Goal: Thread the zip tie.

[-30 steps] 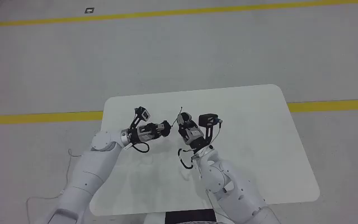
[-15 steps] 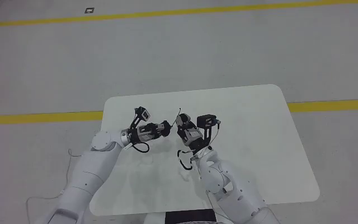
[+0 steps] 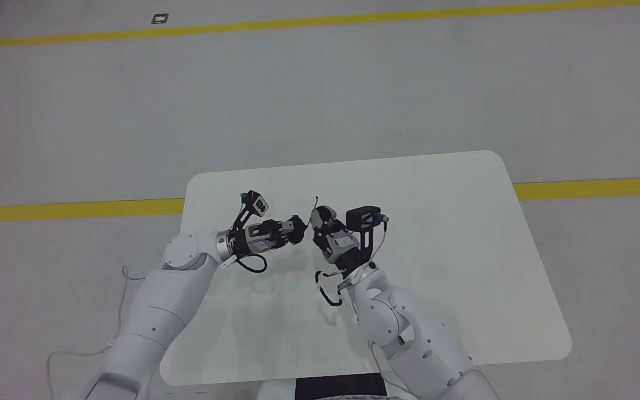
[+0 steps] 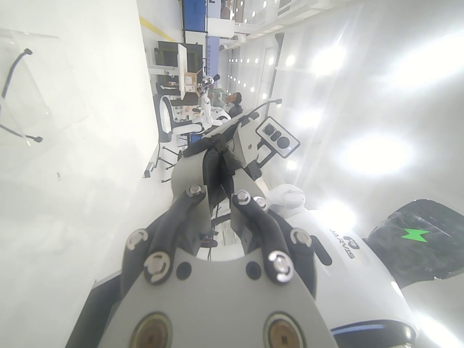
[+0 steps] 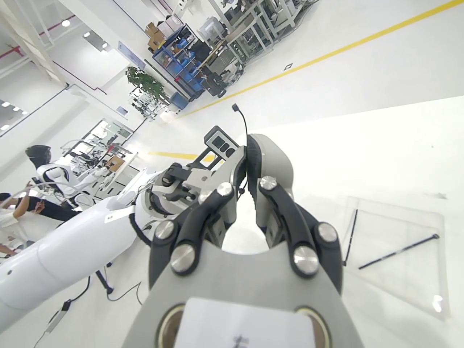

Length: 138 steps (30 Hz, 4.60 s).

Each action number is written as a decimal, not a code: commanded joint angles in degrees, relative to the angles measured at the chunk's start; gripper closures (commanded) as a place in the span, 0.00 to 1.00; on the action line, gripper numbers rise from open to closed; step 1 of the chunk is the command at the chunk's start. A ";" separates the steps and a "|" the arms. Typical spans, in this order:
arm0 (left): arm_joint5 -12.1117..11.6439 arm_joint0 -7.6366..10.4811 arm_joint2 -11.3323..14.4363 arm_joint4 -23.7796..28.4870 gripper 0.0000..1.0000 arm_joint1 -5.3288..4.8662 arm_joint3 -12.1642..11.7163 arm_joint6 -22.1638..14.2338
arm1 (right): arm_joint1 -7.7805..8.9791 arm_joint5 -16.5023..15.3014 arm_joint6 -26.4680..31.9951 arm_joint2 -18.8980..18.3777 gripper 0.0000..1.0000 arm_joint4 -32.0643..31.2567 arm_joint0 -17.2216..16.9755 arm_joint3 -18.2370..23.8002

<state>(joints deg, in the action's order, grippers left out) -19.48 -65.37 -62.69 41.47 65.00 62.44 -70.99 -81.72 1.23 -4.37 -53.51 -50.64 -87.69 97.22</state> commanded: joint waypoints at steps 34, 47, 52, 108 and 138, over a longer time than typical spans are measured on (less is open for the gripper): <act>0.00 0.00 0.00 0.00 1.00 0.00 0.00 0.00 | -0.20 -0.99 1.51 0.30 0.80 -0.80 0.69 -1.32; 0.00 0.00 0.00 0.00 1.00 0.00 0.00 0.00 | 0.17 -1.73 -2.15 -2.80 0.00 0.30 -1.18 -0.14; 0.00 0.00 0.00 0.00 1.00 0.00 0.00 0.00 | 0.22 -1.39 -3.60 -3.58 0.00 0.56 -1.57 0.12; 22.15 -1.27 -3.91 16.49 1.00 -1.42 0.48 -3.25 | 7.31 14.25 -22.05 10.62 0.00 -39.31 9.78 -12.35; 22.15 -1.27 -3.91 16.49 1.00 -1.42 0.48 -3.25 | 7.29 16.50 -17.77 19.89 0.63 -39.31 16.34 -15.30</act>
<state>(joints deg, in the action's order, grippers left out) 2.66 -66.65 -66.60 57.97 63.59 62.92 -74.24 -74.35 17.80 -22.16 -33.64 -89.95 -71.38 81.99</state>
